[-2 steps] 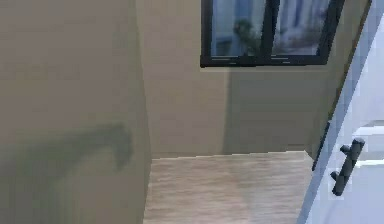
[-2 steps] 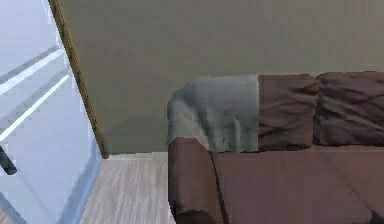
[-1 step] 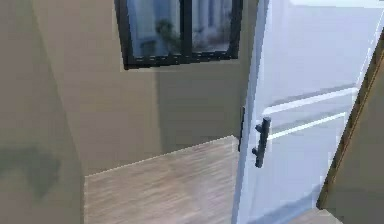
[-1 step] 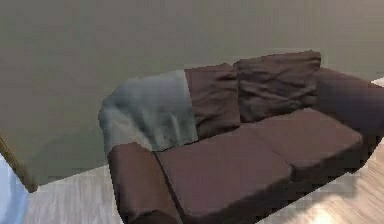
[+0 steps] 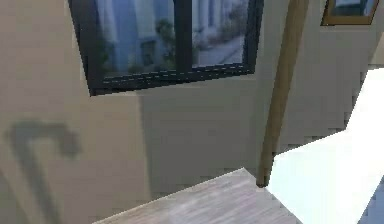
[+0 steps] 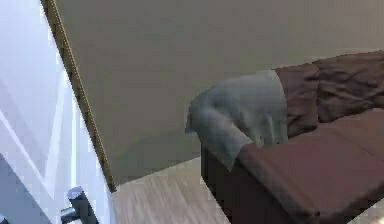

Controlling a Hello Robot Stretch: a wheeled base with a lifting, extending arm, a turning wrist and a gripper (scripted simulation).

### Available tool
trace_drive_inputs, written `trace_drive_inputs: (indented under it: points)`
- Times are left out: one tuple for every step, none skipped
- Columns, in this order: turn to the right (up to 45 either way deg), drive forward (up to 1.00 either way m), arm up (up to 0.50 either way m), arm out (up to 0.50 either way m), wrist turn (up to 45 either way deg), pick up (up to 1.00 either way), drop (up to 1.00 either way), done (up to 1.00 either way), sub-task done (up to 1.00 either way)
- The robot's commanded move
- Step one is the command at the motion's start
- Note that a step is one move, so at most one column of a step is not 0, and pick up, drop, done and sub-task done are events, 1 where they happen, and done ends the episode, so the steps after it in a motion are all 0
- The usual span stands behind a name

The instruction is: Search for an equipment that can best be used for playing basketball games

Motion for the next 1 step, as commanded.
trace_drive_inputs:
  points:
    - [0.0,0.60,0.00,0.00,0.0,0.00,0.00,0.00,0.00]
